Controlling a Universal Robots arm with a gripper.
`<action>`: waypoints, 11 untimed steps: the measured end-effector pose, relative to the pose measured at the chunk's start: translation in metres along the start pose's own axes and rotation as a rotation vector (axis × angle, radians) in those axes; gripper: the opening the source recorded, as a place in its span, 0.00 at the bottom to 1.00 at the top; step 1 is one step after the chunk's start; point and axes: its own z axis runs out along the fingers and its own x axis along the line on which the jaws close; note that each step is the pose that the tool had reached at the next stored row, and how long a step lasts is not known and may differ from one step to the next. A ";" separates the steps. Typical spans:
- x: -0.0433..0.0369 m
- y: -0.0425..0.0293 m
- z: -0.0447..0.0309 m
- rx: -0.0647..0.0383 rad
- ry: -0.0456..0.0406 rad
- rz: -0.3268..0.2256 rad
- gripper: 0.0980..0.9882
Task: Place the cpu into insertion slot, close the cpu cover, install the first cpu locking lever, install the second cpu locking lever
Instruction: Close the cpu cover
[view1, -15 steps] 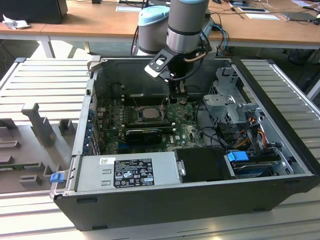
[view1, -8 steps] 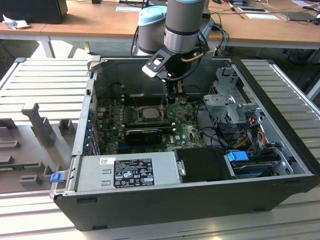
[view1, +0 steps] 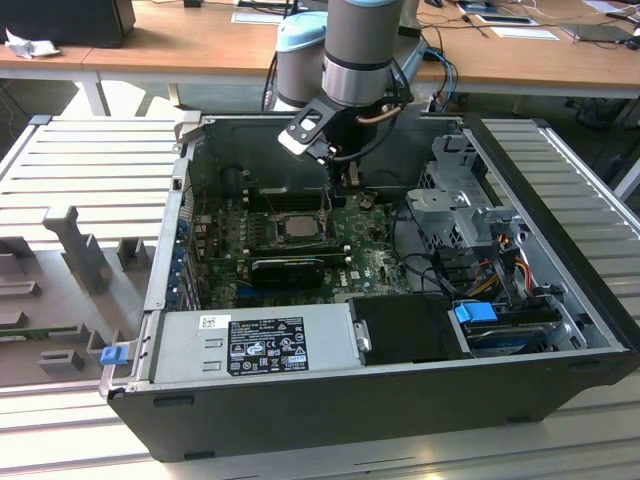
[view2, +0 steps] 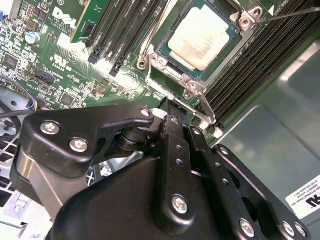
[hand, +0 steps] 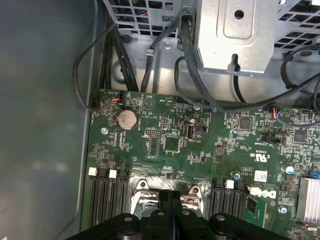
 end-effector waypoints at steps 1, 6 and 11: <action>0.0001 -0.0008 0.0000 0.000 0.0000 0.000 0.01; 0.0015 -0.0156 0.0010 0.000 0.0001 0.000 0.01; 0.0014 -0.0222 0.0122 0.000 0.0037 -0.022 0.01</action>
